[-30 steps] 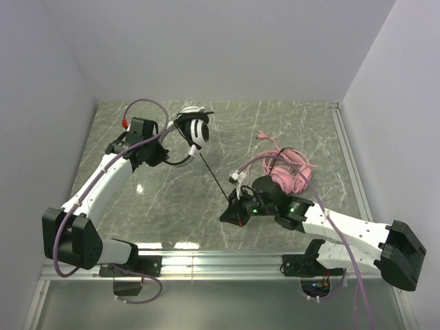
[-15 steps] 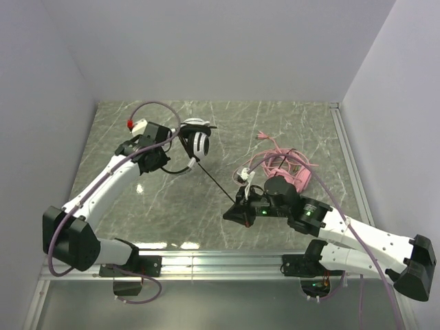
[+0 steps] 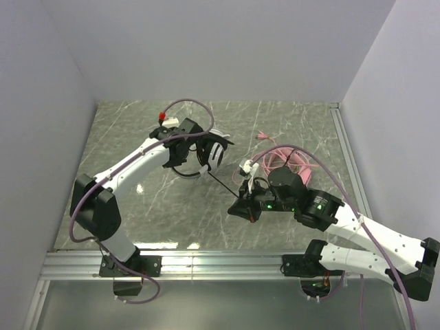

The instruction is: Wrap the headphones

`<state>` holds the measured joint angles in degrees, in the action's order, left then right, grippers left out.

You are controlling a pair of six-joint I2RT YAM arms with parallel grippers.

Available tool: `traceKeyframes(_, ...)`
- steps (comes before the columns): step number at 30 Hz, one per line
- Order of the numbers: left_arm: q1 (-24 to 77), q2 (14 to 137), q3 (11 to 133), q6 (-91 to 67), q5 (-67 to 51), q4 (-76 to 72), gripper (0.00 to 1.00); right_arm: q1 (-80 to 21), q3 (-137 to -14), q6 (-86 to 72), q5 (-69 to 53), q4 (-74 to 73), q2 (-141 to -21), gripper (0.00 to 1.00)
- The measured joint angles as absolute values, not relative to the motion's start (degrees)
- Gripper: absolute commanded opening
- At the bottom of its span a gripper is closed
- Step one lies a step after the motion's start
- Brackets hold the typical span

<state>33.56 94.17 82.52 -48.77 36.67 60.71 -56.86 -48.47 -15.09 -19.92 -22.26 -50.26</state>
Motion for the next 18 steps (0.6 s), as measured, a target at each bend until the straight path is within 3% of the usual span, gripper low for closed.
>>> traceKeyframes(18, 39.75, 86.96, 72.86, -30.72, 38.39, 42.39, 0.0, -52.58, -69.6, -13.23, -18.46, -34.87, -60.51, 0.0)
